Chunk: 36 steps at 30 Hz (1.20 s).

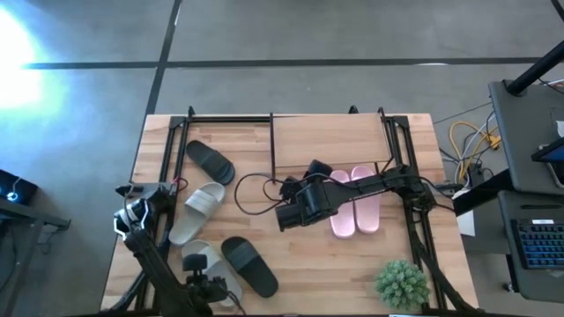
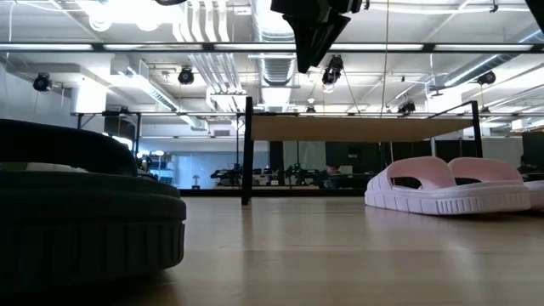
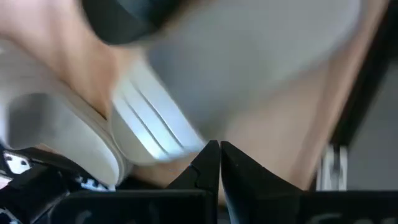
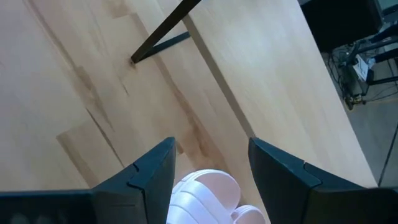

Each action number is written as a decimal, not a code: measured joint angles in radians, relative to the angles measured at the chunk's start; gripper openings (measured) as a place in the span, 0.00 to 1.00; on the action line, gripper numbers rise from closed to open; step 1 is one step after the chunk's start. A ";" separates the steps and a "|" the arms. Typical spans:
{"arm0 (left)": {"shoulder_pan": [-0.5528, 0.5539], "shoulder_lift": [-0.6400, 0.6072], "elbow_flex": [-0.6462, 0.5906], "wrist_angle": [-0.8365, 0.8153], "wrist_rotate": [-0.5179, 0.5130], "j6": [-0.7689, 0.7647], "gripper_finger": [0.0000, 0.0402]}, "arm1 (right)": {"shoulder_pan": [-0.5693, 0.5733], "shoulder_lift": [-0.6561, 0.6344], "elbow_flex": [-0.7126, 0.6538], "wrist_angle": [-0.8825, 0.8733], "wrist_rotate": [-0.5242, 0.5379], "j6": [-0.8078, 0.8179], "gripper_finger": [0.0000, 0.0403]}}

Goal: Pick and place slides into the shelf
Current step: Put the bottom gray slide on the shelf

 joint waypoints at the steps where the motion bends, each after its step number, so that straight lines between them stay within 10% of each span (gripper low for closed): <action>1: 0.007 0.000 -0.006 0.000 0.042 0.043 0.00 | 0.001 0.000 0.000 0.000 -0.006 0.000 0.48; 20: 0.129 -0.001 -0.156 0.000 0.118 -0.028 0.40 | 0.022 -0.001 -0.001 0.000 -0.159 -0.002 0.48; 36: 0.164 -0.001 -0.211 0.011 0.111 -0.186 0.42 | 0.034 -0.002 -0.001 0.000 -0.213 0.094 0.48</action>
